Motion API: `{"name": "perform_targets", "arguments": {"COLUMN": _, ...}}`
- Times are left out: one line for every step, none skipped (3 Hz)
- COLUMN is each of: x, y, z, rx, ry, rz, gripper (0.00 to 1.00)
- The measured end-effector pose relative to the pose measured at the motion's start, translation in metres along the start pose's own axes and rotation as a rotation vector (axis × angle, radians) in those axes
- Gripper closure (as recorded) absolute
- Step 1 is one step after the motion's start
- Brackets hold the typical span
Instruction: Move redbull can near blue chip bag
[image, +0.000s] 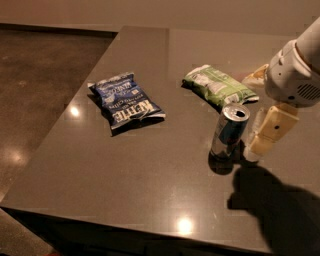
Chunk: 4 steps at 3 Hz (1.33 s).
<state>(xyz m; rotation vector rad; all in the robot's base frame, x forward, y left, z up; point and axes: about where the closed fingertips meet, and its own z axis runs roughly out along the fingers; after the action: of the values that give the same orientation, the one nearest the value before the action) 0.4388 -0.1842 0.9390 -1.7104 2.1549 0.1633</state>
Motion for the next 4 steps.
{"name": "perform_targets", "arguments": {"x": -0.014, "y": 0.006, "z": 0.015, "rx": -0.048, "ry": -0.061, "rz": -0.007, "gripper": 0.0}}
{"name": "perform_targets", "arguments": {"x": -0.026, "y": 0.009, "z": 0.026, "rx": -0.079, "ry": -0.1, "rz": -0.014, "gripper": 0.12}}
{"name": "perform_targets", "arguments": {"x": -0.03, "y": 0.009, "z": 0.032, "rx": -0.096, "ry": -0.118, "rz": -0.014, "gripper": 0.36}}
{"name": "perform_targets", "arguments": {"x": -0.033, "y": 0.004, "z": 0.031, "rx": -0.096, "ry": -0.127, "rz": -0.014, "gripper": 0.59}}
